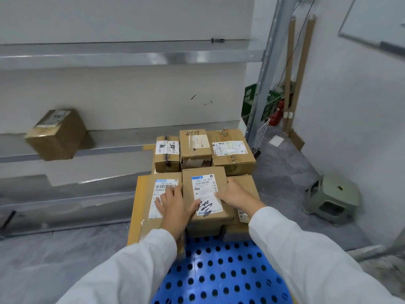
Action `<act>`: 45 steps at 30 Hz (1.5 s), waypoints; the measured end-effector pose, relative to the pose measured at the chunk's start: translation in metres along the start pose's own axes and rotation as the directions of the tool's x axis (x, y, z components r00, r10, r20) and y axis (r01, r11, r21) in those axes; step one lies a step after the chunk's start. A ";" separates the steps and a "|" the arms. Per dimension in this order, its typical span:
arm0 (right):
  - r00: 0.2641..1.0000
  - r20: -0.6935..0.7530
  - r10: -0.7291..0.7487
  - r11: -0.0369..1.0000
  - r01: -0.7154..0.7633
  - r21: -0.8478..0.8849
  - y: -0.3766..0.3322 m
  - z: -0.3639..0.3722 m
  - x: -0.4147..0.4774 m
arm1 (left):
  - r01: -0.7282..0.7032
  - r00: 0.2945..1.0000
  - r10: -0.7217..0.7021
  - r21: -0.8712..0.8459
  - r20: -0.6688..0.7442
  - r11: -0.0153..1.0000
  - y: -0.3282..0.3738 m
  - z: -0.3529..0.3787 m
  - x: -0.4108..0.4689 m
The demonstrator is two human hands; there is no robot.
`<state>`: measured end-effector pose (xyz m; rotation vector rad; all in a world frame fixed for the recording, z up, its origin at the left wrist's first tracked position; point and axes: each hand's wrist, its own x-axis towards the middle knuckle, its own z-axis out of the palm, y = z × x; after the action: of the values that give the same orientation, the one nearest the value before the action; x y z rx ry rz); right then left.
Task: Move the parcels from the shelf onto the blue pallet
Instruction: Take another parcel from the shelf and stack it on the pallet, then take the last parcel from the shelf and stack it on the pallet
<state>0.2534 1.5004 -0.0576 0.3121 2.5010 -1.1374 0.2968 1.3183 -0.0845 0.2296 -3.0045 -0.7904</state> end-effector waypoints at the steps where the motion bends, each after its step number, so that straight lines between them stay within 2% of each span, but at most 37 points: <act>1: 1.000 -0.005 0.003 1.000 -0.003 0.005 0.001 0.001 0.000 | 0.005 1.000 -0.005 0.007 0.001 1.000 0.001 0.000 0.000; 7: 1.000 0.014 -0.028 0.998 0.028 0.054 0.009 -0.003 -0.003 | 0.012 1.000 -0.012 -0.027 -0.003 1.000 -0.001 0.000 0.001; 10: 0.998 -0.030 -0.056 0.998 0.056 -0.013 0.009 -0.010 -0.004 | 0.001 1.000 -0.002 -0.047 -0.015 0.999 -0.001 0.000 0.001; 14: 0.984 -0.094 -0.148 0.986 0.140 -0.086 -0.003 -0.018 -0.004 | -0.083 0.996 0.081 -0.085 -0.028 0.993 0.000 -0.004 0.000; 20: 0.948 -0.075 -0.309 0.938 0.290 -0.190 -0.043 -0.016 -0.013 | -0.199 0.980 0.200 -0.228 -0.017 0.953 0.013 -0.036 0.005; 24: 0.909 -0.051 -0.414 0.882 0.386 -0.271 -0.087 -0.009 -0.031 | -0.334 0.940 0.325 -0.095 -0.106 0.938 0.013 -0.076 0.013; 28: 0.850 -0.044 -0.525 0.813 0.486 -0.322 -0.137 0.005 -0.053 | -0.370 0.913 0.364 0.003 -0.186 0.929 -0.008 -0.124 0.019; 31: 0.813 -0.062 -0.579 0.766 0.516 -0.384 -0.176 0.028 -0.072 | -0.409 0.872 0.417 0.085 -0.257 0.908 -0.041 -0.162 0.015; 35: 0.788 -0.057 -0.613 0.732 0.539 -0.417 -0.226 0.085 -0.099 | -0.436 0.833 0.486 0.230 -0.263 0.870 -0.105 -0.204 -0.006; 40: 0.782 0.027 -0.622 0.690 0.564 -0.453 -0.285 0.188 -0.128 | -0.307 0.881 0.380 0.271 -0.281 0.912 -0.211 -0.260 -0.035; 45: 0.775 0.089 -0.625 0.686 0.600 -0.411 -0.338 0.276 -0.151 | -0.194 0.907 0.293 0.318 -0.303 0.928 -0.320 -0.317 -0.059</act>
<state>0.3393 1.0648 0.0678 -0.6857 2.9017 -0.7397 0.4183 0.8971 0.0348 -0.0113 -2.7197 -0.2614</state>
